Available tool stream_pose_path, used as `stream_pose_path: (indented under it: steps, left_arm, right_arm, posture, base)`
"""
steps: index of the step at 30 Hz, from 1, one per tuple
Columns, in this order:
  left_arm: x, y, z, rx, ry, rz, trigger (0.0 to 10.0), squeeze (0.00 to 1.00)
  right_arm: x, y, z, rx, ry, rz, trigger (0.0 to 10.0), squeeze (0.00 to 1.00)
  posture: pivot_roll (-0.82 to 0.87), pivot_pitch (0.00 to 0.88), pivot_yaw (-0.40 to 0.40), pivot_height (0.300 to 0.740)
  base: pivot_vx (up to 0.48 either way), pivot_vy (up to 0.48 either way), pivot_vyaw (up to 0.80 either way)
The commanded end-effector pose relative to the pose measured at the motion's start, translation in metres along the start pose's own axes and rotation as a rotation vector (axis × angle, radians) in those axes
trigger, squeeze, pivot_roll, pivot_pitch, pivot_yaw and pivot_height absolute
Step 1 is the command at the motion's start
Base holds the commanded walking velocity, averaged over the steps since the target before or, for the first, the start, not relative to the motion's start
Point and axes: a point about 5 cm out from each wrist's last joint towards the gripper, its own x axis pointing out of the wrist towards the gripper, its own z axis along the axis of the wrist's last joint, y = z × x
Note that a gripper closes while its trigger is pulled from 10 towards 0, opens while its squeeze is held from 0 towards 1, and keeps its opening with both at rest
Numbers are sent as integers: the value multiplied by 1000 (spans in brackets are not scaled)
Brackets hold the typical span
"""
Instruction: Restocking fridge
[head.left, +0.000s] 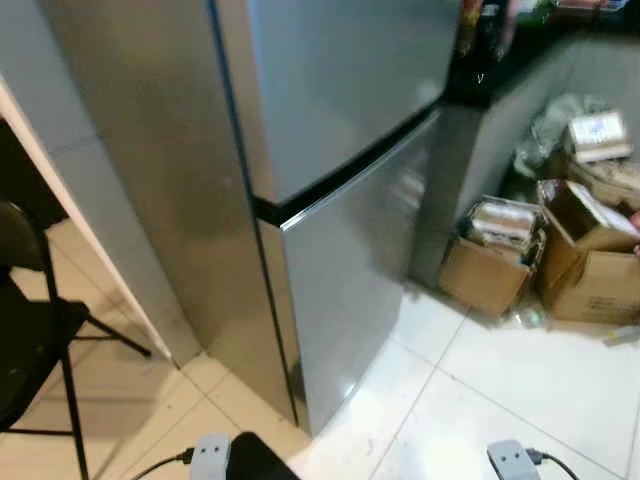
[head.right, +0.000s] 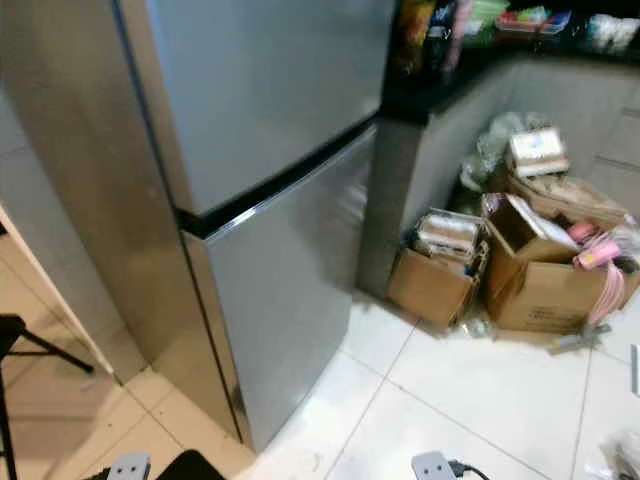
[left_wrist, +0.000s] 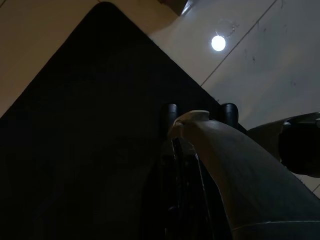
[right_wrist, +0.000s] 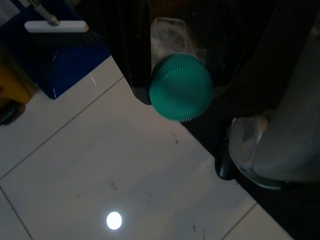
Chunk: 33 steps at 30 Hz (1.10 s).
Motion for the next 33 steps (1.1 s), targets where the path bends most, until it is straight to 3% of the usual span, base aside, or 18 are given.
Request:
stream_pose_path:
  steps: [1,6,17,24,33]
  left_arm:
    - [-1,2,-4,-10,11,10,10000,0]
    - [-2,4,-4,-7,10,5,10000,0]
    - [-1,4,0,-21,-6,13,10000,0]
    - [-1,7,5,-21,-38,31,10000,0]
    - [-4,20,21,-29,-116,85,10000,0]
  right_arm:
    - [1,4,1,-11,1,13,10000,0]
    - [1,5,3,-8,-15,24,10000,0]
    - [1,4,7,-15,-23,27,10000,0]
    - [1,7,7,-36,-20,59,10000,0]
    - [1,7,5,1,-23,46,10000,0]
  posture:
    - [-46,0,2,740]
    - [-48,0,1,740]
    - [-51,0,2,740]
    - [-51,0,4,740]
    - [-51,0,4,740]
  base:
    - [0,0,0]
    - [0,0,0]
    - [0,-382,0]
    - [0,0,797]
    - [0,0,706]
